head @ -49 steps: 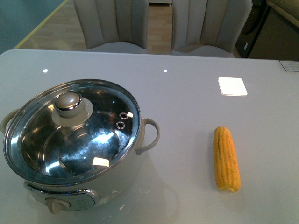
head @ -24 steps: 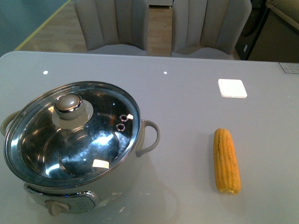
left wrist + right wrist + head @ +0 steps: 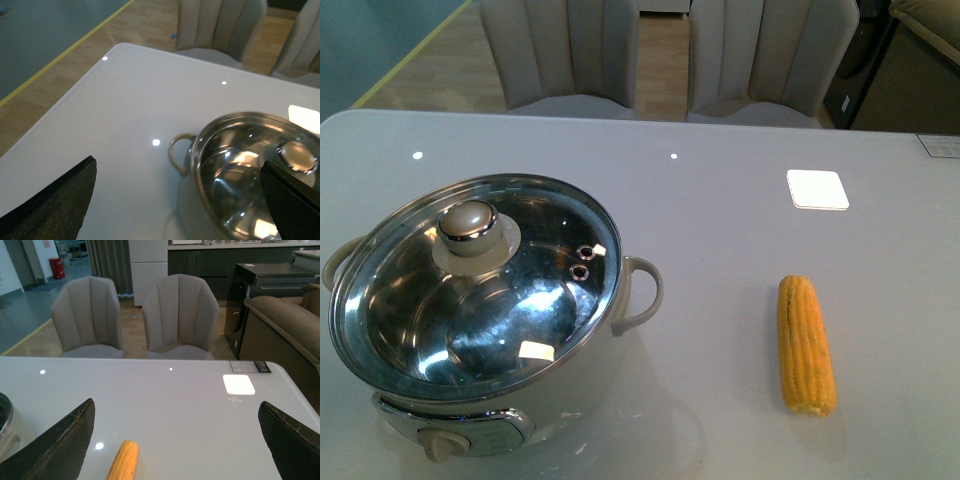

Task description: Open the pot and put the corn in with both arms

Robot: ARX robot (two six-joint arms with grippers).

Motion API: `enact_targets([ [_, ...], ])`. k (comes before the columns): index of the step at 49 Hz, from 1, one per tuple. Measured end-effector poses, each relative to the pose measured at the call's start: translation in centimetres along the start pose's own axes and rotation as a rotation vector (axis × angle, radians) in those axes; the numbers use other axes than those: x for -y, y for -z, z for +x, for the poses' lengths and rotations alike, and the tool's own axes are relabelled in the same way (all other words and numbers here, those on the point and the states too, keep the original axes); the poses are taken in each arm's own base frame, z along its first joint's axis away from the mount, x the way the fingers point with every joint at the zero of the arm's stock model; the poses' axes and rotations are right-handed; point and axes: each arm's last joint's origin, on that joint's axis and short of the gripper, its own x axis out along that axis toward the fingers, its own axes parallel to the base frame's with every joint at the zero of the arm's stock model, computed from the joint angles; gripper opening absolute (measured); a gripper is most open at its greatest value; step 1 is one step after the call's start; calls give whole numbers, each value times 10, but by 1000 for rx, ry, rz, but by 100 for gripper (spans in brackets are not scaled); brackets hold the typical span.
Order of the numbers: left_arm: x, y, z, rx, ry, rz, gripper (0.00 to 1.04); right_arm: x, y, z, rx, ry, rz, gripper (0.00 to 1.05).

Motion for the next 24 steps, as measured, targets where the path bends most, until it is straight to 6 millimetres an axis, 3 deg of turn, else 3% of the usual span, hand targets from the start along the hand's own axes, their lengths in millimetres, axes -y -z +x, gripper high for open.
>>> enact_targets([
  [5, 28, -19, 33, 51, 132, 26, 98, 0, 0, 0, 0, 0, 0, 96],
  [9, 48, -22, 62, 71, 220, 60, 98, 0, 0, 0, 0, 0, 0, 96],
  [15, 65, -7, 100, 23, 280, 103, 98, 0, 0, 0, 0, 0, 0, 96],
  [24, 74, 8, 124, -23, 303, 132, 98, 0, 0, 0, 0, 0, 0, 96],
])
